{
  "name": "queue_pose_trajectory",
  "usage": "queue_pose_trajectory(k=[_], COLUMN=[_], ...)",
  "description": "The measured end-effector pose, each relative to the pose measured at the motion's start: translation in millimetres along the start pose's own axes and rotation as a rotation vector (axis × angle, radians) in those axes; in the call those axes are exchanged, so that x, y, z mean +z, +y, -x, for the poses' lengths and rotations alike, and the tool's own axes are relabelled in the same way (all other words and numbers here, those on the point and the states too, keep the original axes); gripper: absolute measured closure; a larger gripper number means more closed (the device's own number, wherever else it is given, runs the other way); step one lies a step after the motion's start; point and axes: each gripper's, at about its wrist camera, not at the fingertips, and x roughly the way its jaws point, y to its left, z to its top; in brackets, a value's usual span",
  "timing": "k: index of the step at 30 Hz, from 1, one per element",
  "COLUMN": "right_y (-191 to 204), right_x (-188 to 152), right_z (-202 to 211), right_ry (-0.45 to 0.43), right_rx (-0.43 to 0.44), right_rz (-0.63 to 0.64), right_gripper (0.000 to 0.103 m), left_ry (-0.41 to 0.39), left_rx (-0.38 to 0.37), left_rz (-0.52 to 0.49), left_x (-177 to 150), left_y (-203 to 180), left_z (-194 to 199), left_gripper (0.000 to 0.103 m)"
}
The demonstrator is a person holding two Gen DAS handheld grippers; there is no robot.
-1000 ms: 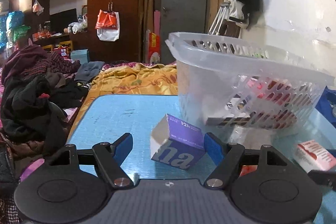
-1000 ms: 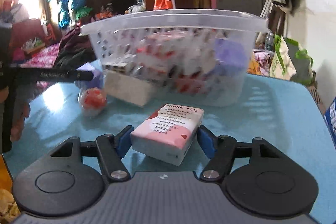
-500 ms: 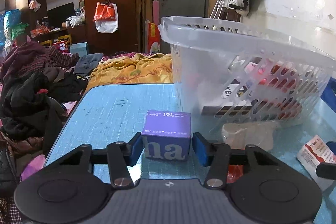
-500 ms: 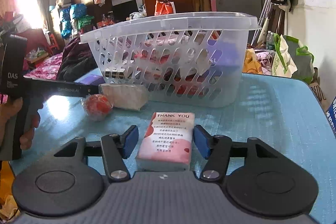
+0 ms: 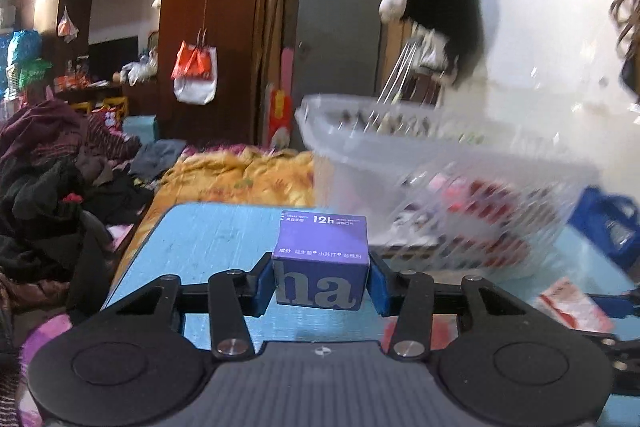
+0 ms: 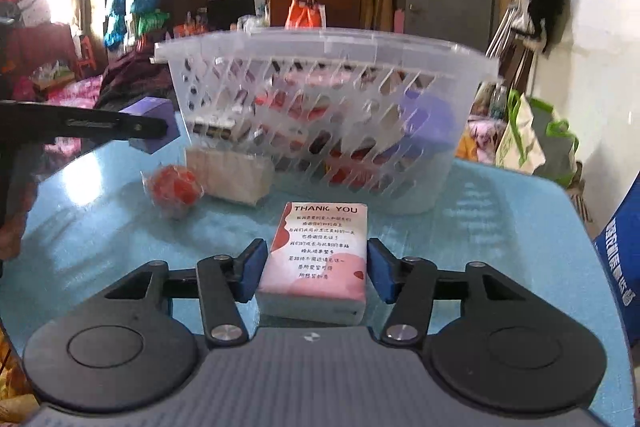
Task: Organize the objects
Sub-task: 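Lift both items over the white basket and open both grippers, then grasp the red item in a clear bag with the left gripper while the right grasps the beige paper packet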
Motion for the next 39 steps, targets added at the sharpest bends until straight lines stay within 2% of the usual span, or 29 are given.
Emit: queue_pose_trajectory(k=[5, 8, 11, 13, 17, 20, 23, 26, 27, 28, 29, 32, 34, 36, 39], right_y=[-4.5, -2.0, 1.0, 3.1, 2.7, -6.6, -17.2, -25.7, -26.5, -27.5, -28.1, -33.9, -35.9, -36.8, -37.0], right_x=[-1.4, -0.4, 9.0, 28.9, 95.8, 143.8, 163.8, 165.3, 164.9, 161.8, 157.7, 147.2, 138.2, 124.2, 100.2], right_z=[11.9, 18.0, 37.7, 58.9, 75.9, 51.0, 19.9, -4.9, -12.6, -13.5, -13.4, 5.2, 22.1, 37.4, 47.8], right_ry=[-0.077, -0.090, -0.145, -0.221, -0.359, -0.332, -0.281, -0.239, -0.220, -0.216, -0.225, -0.247, -0.275, -0.295, -0.298], right_rx=[0.012, -0.010, 0.012, 0.006, -0.018, -0.054, -0.073, -0.048, -0.056, -0.085, -0.113, -0.079, -0.051, -0.025, 0.002], right_rz=[-0.022, -0.020, -0.033, -0.023, 0.053, 0.075, 0.107, 0.106, 0.101, 0.100, 0.103, 0.073, 0.050, 0.028, -0.008], right_gripper=[0.046, 0.046, 0.046, 0.046, 0.046, 0.046, 0.046, 0.042, 0.029, 0.012, 0.007, 0.002, 0.000, 0.000, 0.000], left_ry=[-0.084, -0.122, -0.152, -0.187, -0.219, -0.198, -0.114, -0.071, -0.066, -0.049, -0.022, -0.031, -0.069, -0.090, -0.088], left_rx=[-0.073, -0.118, -0.167, -0.181, -0.187, -0.127, -0.096, -0.083, -0.071, -0.040, -0.006, -0.045, -0.062, -0.082, -0.082], left_rz=[-0.007, -0.017, -0.022, -0.021, -0.012, -0.030, -0.002, -0.009, -0.022, -0.024, -0.014, 0.017, 0.016, -0.027, -0.088], left_x=[-9.8, -13.8, -0.8, 19.4, 81.7, 118.7, 132.1, 129.5, 126.7, 124.6, 121.7, 112.2, 105.1, 95.5, 64.5], left_y=[-10.0, -18.9, -30.0, -37.8, -63.4, -81.5, -84.9, -87.5, -88.6, -88.3, -86.1, -69.6, -62.0, -62.0, -61.6], left_z=[35.5, 49.3, 57.7, 61.4, 48.2, 19.3, -16.3, -45.8, -54.4, -61.2, -67.2, -57.5, -39.0, -19.0, 6.0], left_gripper=[0.052, 0.052, 0.052, 0.052, 0.052, 0.052, 0.052, 0.050, 0.041, 0.034, 0.034, 0.034, 0.026, 0.018, 0.017])
